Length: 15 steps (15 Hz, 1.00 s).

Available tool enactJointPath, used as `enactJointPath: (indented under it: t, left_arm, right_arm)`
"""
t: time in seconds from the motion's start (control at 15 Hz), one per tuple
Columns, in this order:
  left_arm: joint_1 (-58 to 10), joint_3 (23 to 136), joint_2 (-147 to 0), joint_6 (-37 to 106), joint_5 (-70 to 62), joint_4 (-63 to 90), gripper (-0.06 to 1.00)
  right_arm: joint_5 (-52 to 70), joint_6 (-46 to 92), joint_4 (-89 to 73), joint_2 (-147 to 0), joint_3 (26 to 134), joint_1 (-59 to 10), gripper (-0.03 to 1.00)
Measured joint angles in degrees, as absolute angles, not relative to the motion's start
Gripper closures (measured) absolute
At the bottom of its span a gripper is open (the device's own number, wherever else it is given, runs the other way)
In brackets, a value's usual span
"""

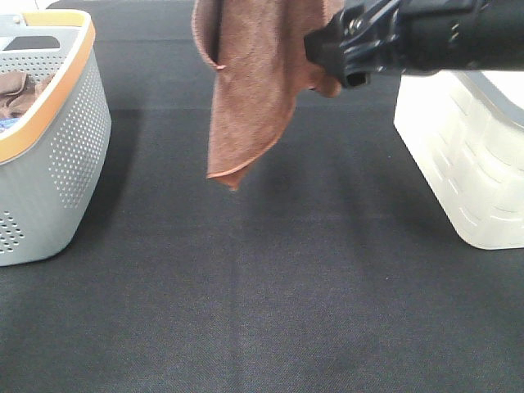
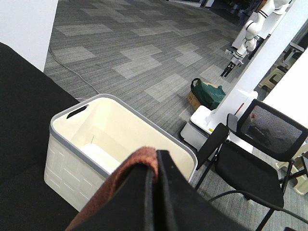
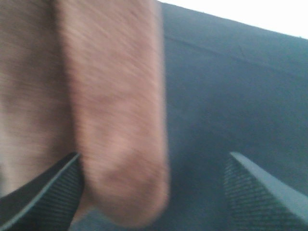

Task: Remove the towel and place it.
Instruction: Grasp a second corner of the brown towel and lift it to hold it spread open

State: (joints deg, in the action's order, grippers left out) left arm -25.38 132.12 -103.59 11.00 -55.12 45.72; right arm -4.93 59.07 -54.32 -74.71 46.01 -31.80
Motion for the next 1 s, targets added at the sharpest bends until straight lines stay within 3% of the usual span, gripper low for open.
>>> enactJointPath:
  t: [0.8, 1.0]
  left_arm:
    - [-25.38, 132.12, -103.59, 11.0, -54.89, 45.84, 0.94]
    - [-25.38, 132.12, -103.59, 11.0, -54.66, 45.84, 0.94]
  right_arm:
    - [-7.68, 56.15, -54.89, -79.76, 48.07, -31.8, 0.21]
    - [-8.31, 56.15, -54.89, -79.76, 48.47, -31.8, 0.33]
